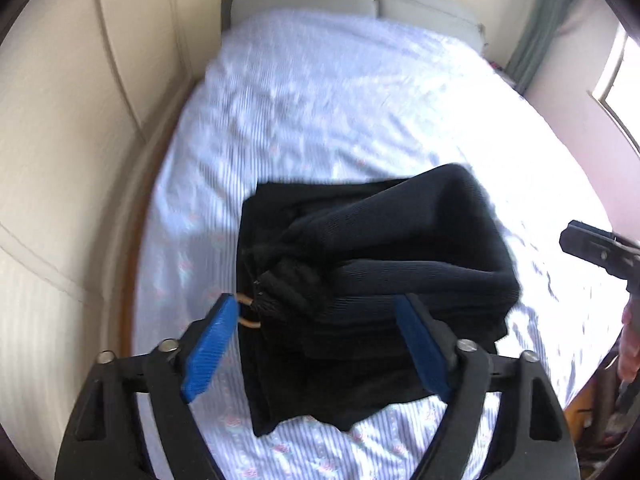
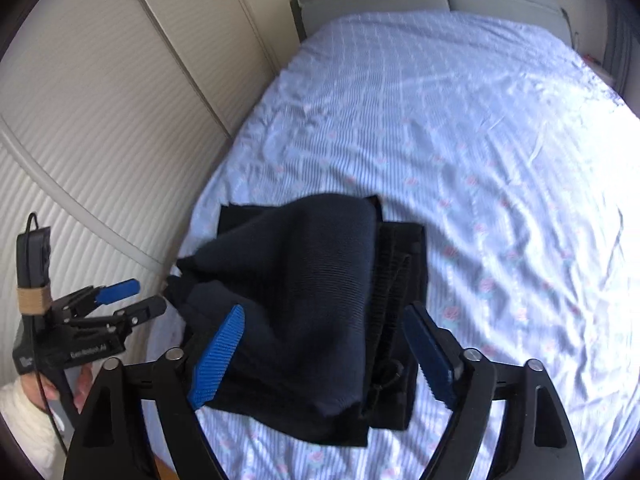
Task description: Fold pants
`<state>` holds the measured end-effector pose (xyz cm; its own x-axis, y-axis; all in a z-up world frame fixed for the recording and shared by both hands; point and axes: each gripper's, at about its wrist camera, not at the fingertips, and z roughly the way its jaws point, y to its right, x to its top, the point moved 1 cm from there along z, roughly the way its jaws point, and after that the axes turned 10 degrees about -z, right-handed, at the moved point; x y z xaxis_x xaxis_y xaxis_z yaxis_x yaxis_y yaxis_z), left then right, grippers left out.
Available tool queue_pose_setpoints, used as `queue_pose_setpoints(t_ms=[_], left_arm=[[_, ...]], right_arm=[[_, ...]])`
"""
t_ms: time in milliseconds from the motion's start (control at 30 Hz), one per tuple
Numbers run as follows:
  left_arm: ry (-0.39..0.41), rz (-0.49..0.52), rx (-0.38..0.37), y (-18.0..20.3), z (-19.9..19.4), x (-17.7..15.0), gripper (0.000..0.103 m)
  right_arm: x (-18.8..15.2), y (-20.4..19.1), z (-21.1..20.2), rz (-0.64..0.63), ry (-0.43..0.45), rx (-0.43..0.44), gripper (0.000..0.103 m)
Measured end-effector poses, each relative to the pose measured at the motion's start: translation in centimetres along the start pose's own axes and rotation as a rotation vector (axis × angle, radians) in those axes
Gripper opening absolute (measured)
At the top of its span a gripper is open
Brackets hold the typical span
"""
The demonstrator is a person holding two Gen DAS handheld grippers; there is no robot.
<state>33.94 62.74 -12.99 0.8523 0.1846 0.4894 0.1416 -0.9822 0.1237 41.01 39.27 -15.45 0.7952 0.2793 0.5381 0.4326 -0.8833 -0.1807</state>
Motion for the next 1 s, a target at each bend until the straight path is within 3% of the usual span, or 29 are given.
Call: queue_pose_setpoints(t_ms=[200,333,500,667,1000], left_arm=[[0.102,-0.026,-0.034,6.2,-8.1,-1.8,0.089],[0.169,-0.010,-0.038,12.3,-11.8,-3.7,0.098],[0.225,0.004,-0.051,20.8,-15.0,-6.9,0.100],[0.261,-0.024,-0.060,28.6,-17.6,-10.2,0.101],[0.363,-0.072,-0.070,39.8,-23.4,-16.9,0.103]], right_arm=[[-3.2,1.2,-9.4,-0.023,0.107,-0.058,0.096],[-5.8,4.1,-14.8,0.019,0.141,-0.082,0.100],[-9.2,9.1,-21.5,0.047,0.178,-0.114,0.100],[-12.9,13.6,-27.7,-0.021,0.196,-0.176,0.100],[-19.7,21.4,-38.9,-0.081,0.244,-0.187,0.100]])
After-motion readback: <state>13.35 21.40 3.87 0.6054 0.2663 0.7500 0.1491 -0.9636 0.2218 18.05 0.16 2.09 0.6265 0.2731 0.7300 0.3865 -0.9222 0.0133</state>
